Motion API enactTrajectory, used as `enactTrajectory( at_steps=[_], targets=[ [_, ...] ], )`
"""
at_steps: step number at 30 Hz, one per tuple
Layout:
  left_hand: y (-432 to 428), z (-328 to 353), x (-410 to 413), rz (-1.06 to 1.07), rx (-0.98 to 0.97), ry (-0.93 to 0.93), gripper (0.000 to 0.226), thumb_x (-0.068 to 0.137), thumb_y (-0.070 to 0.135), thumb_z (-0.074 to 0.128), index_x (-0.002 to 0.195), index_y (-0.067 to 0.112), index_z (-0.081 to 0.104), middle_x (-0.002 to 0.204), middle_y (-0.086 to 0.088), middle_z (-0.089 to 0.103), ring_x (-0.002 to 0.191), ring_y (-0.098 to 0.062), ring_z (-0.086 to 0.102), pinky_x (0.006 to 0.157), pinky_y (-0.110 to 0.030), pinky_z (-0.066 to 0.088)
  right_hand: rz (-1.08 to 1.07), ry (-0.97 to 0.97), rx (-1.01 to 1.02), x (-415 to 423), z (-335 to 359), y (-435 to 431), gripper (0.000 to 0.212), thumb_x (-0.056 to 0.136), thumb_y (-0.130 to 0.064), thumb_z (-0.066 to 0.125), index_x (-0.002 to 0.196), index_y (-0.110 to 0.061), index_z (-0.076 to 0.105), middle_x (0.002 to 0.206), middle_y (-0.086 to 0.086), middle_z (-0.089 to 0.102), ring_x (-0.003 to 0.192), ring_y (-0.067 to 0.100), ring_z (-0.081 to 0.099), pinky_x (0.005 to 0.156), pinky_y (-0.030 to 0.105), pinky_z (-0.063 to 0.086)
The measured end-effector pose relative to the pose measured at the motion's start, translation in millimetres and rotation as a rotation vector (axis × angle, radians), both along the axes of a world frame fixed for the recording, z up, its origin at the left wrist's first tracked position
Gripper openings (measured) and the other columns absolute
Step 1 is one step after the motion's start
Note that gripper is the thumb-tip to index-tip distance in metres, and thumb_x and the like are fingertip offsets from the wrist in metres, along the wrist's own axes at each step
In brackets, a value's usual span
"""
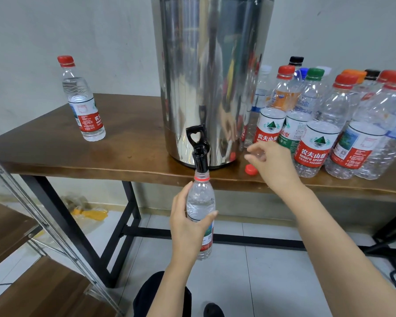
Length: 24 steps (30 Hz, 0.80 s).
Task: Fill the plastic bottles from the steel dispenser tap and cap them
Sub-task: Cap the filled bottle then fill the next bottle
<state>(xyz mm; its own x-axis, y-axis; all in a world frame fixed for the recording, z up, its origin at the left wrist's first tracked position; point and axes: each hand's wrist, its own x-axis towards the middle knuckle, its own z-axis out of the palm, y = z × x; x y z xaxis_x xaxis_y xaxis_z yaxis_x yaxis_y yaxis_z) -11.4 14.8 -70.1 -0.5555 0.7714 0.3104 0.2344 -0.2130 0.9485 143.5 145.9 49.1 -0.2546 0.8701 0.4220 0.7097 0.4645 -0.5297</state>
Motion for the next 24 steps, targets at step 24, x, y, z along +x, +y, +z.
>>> enactTrajectory(
  at_steps=[24],
  targets=[
    [-45, 38, -21, -0.026, 0.107, 0.084, 0.078, 0.064, 0.024, 0.086, 0.128, 0.051, 0.051, 0.129, 0.013, 0.058, 0.121, -0.013, 0.059, 0.099, -0.043, 0.053, 0.786, 0.138, -0.04, -38, 75, -85, 0.036, 0.091, -0.004, 0.064, 0.116, -0.029, 0.064, 0.116, -0.014, 0.062, 0.108, 0.003, 0.057, 0.088, 0.019, 0.049]
  ],
)
